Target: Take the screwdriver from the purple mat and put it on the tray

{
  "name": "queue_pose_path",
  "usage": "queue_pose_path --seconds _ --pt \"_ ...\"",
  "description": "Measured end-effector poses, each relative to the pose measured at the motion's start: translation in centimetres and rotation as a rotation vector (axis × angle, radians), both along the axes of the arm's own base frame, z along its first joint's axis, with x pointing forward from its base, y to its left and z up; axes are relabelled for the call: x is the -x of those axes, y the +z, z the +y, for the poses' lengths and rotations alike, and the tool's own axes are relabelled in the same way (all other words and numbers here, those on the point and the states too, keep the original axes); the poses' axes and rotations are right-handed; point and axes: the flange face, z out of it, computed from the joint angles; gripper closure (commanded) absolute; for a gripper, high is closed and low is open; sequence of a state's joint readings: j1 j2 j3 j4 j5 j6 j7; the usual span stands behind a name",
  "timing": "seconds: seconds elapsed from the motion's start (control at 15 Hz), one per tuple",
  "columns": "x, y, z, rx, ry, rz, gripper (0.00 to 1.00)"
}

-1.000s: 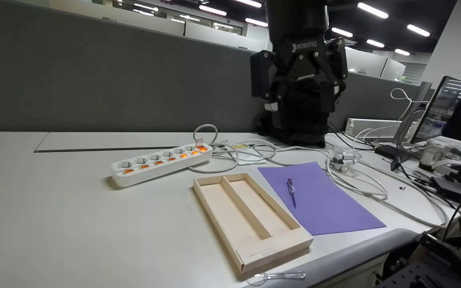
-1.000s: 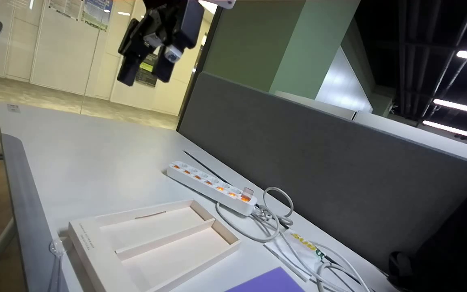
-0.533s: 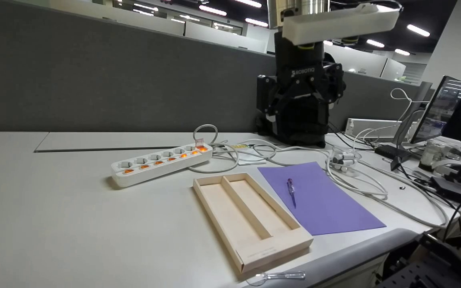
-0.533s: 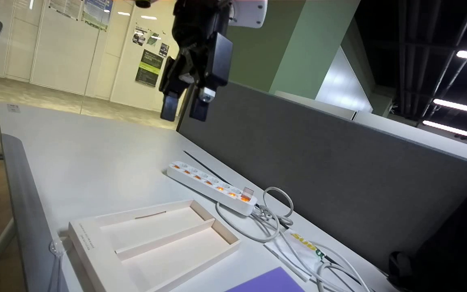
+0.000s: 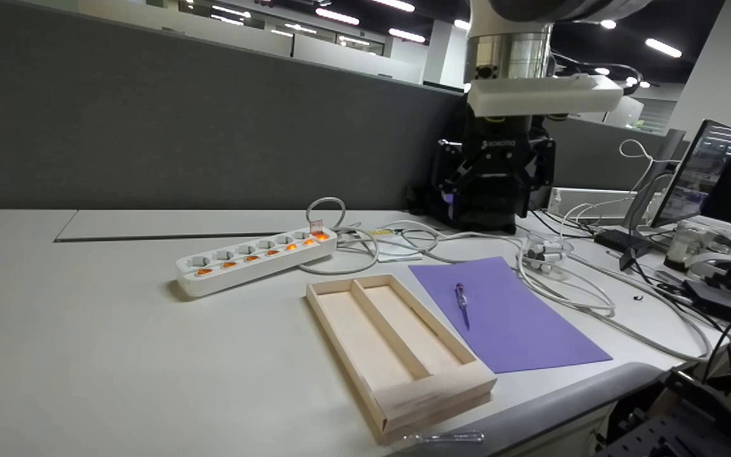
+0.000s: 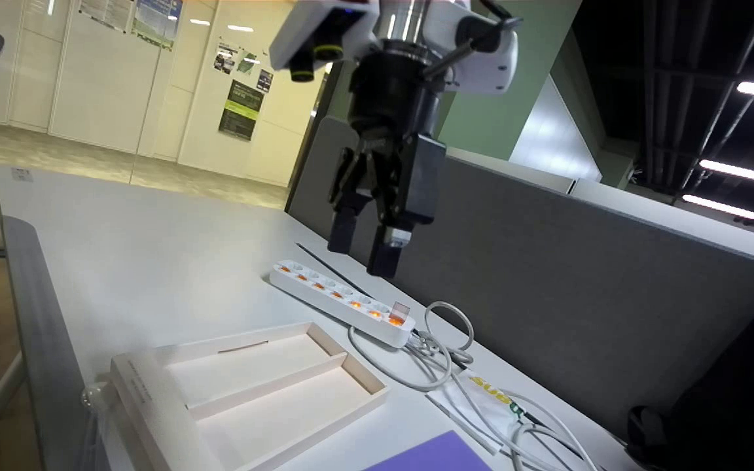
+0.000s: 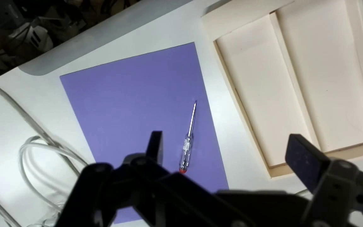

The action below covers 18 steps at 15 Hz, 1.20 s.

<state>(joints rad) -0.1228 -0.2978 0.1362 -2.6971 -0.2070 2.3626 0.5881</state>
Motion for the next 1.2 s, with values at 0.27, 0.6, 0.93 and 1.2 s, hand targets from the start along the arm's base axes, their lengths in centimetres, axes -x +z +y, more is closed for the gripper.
queue_pose_path --seconds 0.27,0.6,0.93,1.2 --pt "0.2 -1.5 -3.9 -0.16 -0.086 -0.004 0.0" --pt "0.1 -1.5 -4.0 -0.177 -0.092 -0.007 0.0" --pt "-0.6 -2.8 -4.7 -0.168 -0.151 -0.066 0.0" --pt "-1.3 -5.6 -5.2 -0.154 -0.208 -0.102 0.0"
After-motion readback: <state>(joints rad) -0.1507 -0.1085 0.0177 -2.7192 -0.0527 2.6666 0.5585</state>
